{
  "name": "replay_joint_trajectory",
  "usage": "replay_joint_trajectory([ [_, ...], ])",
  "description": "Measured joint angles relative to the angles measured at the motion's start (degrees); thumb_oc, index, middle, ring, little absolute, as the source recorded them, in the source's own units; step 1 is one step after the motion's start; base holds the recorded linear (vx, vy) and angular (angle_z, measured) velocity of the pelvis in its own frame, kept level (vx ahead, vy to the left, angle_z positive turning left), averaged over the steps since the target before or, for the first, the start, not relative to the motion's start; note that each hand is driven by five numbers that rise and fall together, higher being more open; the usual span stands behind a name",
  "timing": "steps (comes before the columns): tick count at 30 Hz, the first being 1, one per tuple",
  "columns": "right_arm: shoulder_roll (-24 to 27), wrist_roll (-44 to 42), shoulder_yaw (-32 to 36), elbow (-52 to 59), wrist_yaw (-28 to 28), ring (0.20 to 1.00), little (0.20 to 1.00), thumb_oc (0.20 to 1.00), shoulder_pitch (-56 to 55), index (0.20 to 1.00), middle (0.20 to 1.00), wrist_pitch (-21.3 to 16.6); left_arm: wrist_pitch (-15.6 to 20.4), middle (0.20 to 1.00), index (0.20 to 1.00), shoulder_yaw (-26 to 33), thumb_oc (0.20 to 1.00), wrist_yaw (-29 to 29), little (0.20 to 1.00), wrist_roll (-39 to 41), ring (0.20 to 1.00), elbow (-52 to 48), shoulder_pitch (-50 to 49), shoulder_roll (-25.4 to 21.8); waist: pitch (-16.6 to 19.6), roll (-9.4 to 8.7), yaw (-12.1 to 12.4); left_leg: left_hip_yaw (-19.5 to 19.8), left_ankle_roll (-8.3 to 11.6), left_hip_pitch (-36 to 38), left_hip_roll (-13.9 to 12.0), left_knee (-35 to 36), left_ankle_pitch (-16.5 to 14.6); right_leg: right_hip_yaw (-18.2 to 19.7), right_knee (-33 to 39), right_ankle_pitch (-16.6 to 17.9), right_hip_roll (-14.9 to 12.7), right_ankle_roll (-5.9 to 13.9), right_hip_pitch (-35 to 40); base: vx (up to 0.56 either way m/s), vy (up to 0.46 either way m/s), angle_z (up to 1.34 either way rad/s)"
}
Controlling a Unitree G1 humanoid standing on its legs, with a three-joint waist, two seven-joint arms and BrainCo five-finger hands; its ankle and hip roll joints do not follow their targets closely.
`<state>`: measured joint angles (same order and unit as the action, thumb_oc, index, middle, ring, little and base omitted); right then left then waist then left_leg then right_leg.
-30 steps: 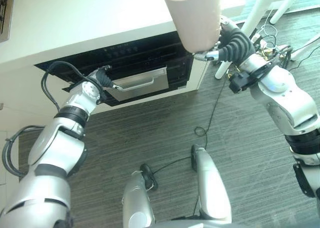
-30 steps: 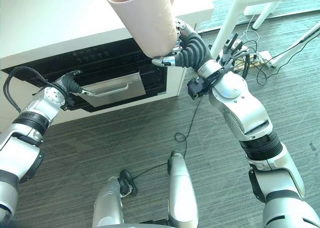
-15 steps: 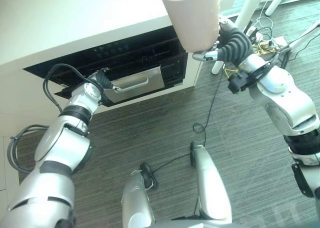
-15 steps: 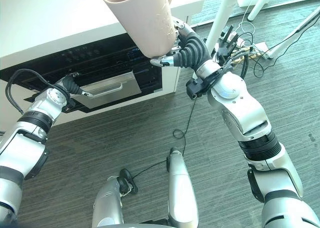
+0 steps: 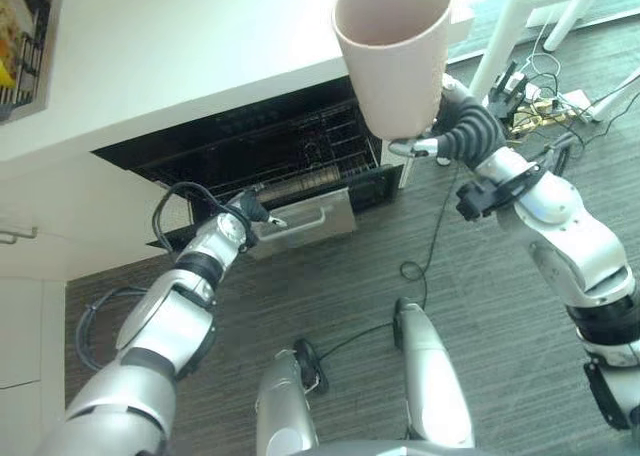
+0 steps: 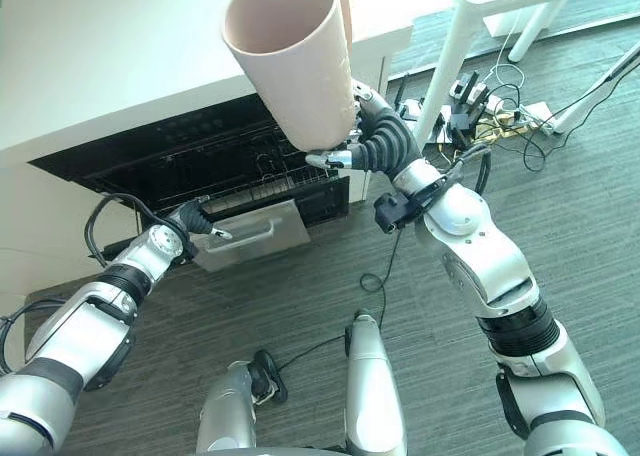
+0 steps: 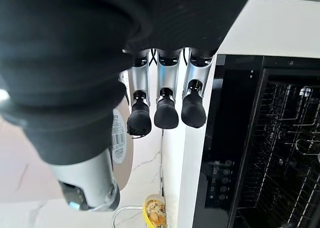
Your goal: Place the dishes in the dishwasher.
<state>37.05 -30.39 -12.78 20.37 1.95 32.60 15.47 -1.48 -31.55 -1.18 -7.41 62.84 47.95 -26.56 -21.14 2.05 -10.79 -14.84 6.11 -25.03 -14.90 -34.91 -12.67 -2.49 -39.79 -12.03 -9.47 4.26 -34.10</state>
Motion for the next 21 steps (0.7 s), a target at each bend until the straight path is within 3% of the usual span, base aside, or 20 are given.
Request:
replay_joint_trajectory([
  [11, -0.03, -1.20, 0.22, 0.03, -3.23, 0.200, 0.200, 0.200, -2.62, 0.200, 0.200, -2.53, 5.54, 1.000, 1.000, 0.07, 1.000, -1.26, 1.000, 2.52, 1.000, -9.45, -5.34, 0.15, -0.36, -0.70, 2.80, 0.21, -0.08, -0.97, 0.42, 4.03, 2.31, -1.59, 4.36, 2.70, -0.22, 0.02, 0.15, -0.04, -0.047, 0.06],
  [13, 0.00, -2.31, 0.57, 0.02, -4.18, 0.200, 0.200, 0.200, -3.19, 0.200, 0.200, -2.53, 5.61, 1.000, 1.000, 0.07, 1.000, -1.26, 1.000, 4.08, 1.000, -11.28, -5.83, 0.13, -0.42, -0.80, 3.28, 0.21, -0.84, -1.12, 0.76, 4.36, 3.42, -1.77, 4.53, 3.45, -0.55, 0.12, 0.18, 0.02, -0.002, 0.09],
  [21, -0.08, -3.60, 2.88, -0.37, -7.57, 0.200, 0.200, 0.200, -5.58, 0.200, 0.200, -1.69, 5.66, 1.000, 1.000, 1.00, 1.000, -0.42, 1.000, 8.97, 1.000, -16.26, -8.32, 0.15, -0.55, -1.02, 4.02, 1.66, -0.53, -0.96, 1.51, 5.75, 4.66, -3.18, 5.00, 3.27, -1.20, -0.29, 1.28, -0.03, -0.036, 0.09],
])
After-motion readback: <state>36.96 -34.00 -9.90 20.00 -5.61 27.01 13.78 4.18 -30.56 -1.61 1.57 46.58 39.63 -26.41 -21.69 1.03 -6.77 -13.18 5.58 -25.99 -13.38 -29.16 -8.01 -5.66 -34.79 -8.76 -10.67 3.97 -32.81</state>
